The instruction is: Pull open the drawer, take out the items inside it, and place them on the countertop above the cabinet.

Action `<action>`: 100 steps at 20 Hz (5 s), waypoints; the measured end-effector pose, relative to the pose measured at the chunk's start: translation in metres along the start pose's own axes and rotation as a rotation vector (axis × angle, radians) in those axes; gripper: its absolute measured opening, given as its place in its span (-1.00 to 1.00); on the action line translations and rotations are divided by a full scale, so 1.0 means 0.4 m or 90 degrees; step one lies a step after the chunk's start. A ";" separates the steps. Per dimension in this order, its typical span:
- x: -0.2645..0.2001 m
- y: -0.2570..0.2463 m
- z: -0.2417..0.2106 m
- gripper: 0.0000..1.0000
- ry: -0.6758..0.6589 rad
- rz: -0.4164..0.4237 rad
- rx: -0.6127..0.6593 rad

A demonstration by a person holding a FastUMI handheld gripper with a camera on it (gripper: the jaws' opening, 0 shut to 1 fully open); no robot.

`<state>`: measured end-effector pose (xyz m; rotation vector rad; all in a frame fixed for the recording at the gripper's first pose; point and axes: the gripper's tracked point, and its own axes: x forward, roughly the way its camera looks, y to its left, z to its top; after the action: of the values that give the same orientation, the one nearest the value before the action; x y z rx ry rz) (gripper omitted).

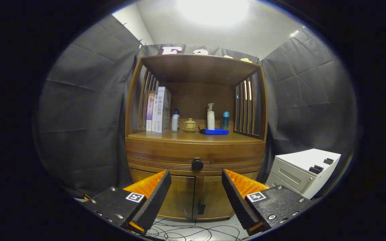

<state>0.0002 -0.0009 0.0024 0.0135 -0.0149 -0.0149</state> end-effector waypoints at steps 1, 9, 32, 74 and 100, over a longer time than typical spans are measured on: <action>0.000 0.000 0.000 0.89 0.000 -0.001 0.000; -0.001 -0.001 -0.001 0.89 0.001 -0.005 -0.002; 0.214 -0.046 0.011 0.89 0.012 -0.023 0.057; 0.472 -0.012 -0.162 -0.25 0.160 0.016 0.022; 0.106 -0.032 -0.179 -0.26 0.182 0.011 -0.028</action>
<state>0.0433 -0.0133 -0.0689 -0.0290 0.2712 0.0037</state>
